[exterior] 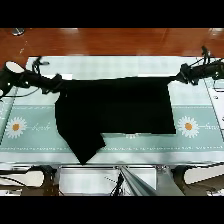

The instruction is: Fold the shirts.

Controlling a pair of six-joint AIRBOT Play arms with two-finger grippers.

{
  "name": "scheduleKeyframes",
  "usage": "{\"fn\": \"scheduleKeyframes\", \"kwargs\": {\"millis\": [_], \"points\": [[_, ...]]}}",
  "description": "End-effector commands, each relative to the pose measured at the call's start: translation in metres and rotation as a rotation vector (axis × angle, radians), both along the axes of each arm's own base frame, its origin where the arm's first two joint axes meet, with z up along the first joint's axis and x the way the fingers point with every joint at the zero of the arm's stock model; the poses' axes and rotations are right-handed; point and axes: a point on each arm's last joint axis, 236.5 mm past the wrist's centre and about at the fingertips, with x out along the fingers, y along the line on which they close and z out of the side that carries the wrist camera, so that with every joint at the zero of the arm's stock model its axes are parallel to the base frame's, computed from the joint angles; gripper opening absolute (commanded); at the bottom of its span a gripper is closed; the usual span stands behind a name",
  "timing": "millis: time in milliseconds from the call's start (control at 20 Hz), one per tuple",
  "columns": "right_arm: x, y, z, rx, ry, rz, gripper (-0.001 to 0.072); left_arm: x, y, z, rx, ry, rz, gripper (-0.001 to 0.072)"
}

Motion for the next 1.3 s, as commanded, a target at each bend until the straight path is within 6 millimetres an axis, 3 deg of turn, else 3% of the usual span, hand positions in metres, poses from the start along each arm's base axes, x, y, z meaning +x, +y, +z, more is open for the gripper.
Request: {"fn": "scheduleKeyframes", "kwargs": {"millis": [0,100,150,200,250,350,450,550,600,700,800,850,950,1050,1250], "points": [[-0.036,-0.004,-0.039,-0.091,0.175,0.055,0.0022,-0.048,-0.006,-0.032,-0.012,0.173,-0.086,0.0029],[-0.041,0.003,-0.046,-0.085,0.200,0.065,0.0047,-0.061,-0.009,-0.034,-0.027,0.215,-0.106,0.0058],[-0.042,0.003,-0.046,-0.080,0.208,0.054,0.0270,-0.065,-0.009,-0.031,-0.034,0.231,-0.120,0.0221],[-0.044,0.003,-0.043,-0.077,0.218,0.049,0.0639,-0.072,-0.008,-0.024,-0.046,0.261,-0.148,0.0632],[-0.050,-0.005,-0.038,-0.089,0.227,0.058,0.0623,-0.079,-0.002,-0.016,-0.044,0.290,-0.171,0.0702],[-0.065,-0.027,-0.021,-0.123,0.238,0.062,0.0623,-0.090,0.015,0.003,-0.031,0.316,-0.193,0.0702],[-0.090,-0.063,-0.008,-0.225,0.259,0.030,0.0623,-0.101,0.037,0.018,0.006,0.295,-0.155,0.0702],[-0.115,-0.084,-0.009,-0.265,0.232,-0.045,0.0623,-0.131,0.056,0.017,0.046,0.305,-0.109,0.0702],[-0.129,-0.085,-0.016,-0.259,0.215,-0.090,0.0623,-0.153,0.061,0.010,0.052,0.334,-0.092,0.0702],[-0.158,-0.061,-0.036,-0.170,0.184,-0.165,0.0623,-0.198,0.062,-0.010,0.028,0.389,-0.028,0.0702],[-0.186,-0.014,-0.043,-0.024,0.169,-0.180,0.0623,-0.226,0.052,-0.022,-0.029,0.414,0.074,0.0702],[-0.186,0.007,-0.038,0.031,0.111,-0.177,0.0623,-0.230,0.043,-0.024,-0.061,0.388,0.098,0.0702],[-0.185,0.032,-0.029,0.086,0.033,-0.172,0.0622,-0.220,0.026,-0.028,-0.122,0.293,0.190,0.0702],[-0.187,0.040,-0.025,0.087,0.022,-0.146,0.0623,-0.210,0.006,-0.027,-0.205,0.211,0.243,0.0702],[-0.190,0.053,-0.017,0.149,0.028,-0.121,0.0623,-0.238,-0.019,-0.045,-0.204,0.282,0.170,0.0702]]}}
